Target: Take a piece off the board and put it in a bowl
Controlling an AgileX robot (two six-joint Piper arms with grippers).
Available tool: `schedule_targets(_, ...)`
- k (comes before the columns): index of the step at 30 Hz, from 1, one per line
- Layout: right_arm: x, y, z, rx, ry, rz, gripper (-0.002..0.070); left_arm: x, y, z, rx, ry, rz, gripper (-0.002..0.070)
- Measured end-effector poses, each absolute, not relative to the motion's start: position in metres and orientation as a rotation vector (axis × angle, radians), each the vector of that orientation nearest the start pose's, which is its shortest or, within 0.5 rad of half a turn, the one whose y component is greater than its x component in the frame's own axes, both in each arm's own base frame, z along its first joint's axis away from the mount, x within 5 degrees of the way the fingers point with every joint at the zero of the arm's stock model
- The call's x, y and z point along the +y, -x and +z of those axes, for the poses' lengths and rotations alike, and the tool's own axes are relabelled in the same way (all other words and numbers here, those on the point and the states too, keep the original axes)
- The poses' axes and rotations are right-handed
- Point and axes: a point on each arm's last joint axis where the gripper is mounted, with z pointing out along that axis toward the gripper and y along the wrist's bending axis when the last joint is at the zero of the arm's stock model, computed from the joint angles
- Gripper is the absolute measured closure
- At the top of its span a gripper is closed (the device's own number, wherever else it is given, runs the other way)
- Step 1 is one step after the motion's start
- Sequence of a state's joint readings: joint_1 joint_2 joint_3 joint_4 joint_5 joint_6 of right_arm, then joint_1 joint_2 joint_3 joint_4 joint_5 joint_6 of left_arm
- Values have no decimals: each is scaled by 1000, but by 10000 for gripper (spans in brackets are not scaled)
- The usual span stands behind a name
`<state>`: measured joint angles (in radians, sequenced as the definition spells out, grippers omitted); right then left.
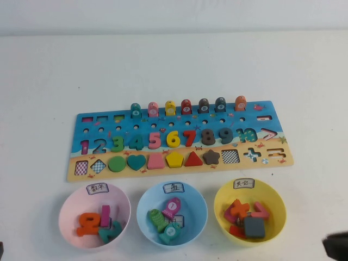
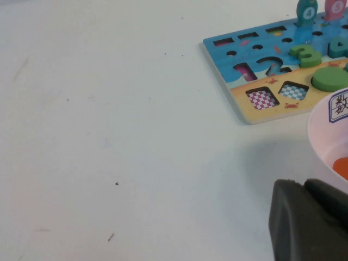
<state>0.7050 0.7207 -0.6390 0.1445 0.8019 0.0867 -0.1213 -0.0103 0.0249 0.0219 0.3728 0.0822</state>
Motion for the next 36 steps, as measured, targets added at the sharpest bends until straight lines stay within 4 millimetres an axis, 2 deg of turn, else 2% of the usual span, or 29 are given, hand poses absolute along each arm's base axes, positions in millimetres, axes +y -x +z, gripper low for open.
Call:
schedule_targets(4,78,-72,297,2387,694,572,691,-6,-52,172,1860,-204,-5,678)
schedule_targets(7,74,-66,297,2410,714,563,692,-6,-52,172,1860,-204,-5,678)
schedule_targets(14,70,-74,294,2323,717,460,692,-6,-52,172,1860,-204,-5,678)
schedule_targets(16,70,-80,286,2265,703,425,692,-6,-52,172,1860,-204,-5,678)
schedule_targets(19,65,-90,267,2218,569,406,692,-6,-52,172,1860,-204,-5,678)
schedule_targets(23,47,-97,226,2206,321,359,693,-6,-52,172,1860,-204,-5,678)
schedule_targets(25,35,-94,207,2187,196,317,694,-6,-52,172,1860,-204,-5,678)
schedule_targets(28,21,-86,188,2107,46,262,694,-6,-52,172,1860,-204,-5,678)
schedule_targets(32,8,-76,177,1956,-89,197,694,-6,-52,172,1860,-204,-5,678)
schedule_targets(36,3,-67,182,1806,-112,138,694,-6,-52,172,1860,-204,-5,678)
